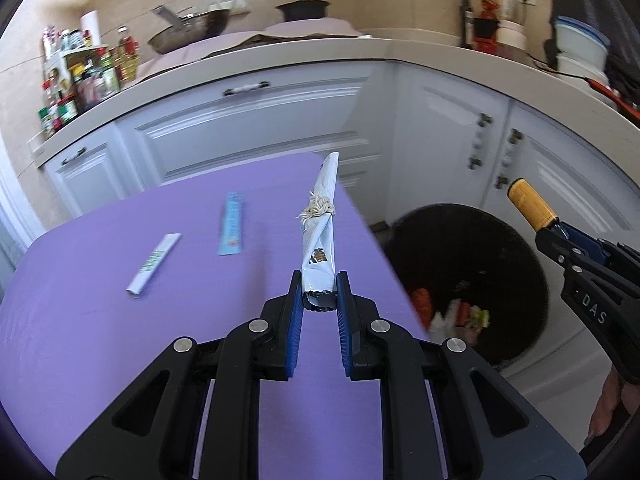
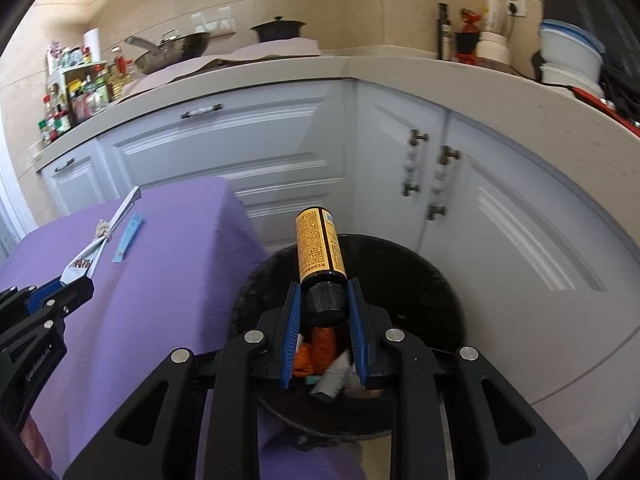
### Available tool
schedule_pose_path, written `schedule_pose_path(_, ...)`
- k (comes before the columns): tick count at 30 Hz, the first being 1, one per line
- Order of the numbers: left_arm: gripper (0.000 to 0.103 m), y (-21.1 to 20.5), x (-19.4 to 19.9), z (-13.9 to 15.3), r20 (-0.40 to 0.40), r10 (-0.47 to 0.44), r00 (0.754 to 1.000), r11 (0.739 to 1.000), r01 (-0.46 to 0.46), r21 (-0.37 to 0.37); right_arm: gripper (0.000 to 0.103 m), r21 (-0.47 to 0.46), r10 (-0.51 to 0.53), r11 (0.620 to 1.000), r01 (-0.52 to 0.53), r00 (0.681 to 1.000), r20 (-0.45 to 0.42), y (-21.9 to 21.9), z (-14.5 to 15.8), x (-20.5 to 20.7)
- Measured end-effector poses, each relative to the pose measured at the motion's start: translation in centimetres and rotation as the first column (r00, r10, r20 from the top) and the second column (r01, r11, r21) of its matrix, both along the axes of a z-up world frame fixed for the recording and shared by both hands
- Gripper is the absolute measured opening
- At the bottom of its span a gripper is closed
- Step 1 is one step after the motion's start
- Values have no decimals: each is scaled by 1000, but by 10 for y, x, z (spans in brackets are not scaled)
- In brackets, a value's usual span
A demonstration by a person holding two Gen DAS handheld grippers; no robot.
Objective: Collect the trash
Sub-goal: 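Carry both items over the bin and open both grippers to drop them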
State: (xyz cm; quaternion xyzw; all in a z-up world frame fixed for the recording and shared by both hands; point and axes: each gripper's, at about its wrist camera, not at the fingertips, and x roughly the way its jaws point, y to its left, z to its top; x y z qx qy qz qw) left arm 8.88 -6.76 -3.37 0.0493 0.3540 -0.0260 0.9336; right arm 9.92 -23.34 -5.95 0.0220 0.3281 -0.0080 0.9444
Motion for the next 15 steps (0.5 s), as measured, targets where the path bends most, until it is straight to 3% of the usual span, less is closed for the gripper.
schedule_pose_path(15, 16, -62, 5, -14, -23, -86, 996, 996, 86, 27, 24, -16, -92, 996, 92, 996, -2, -44, -9, -15)
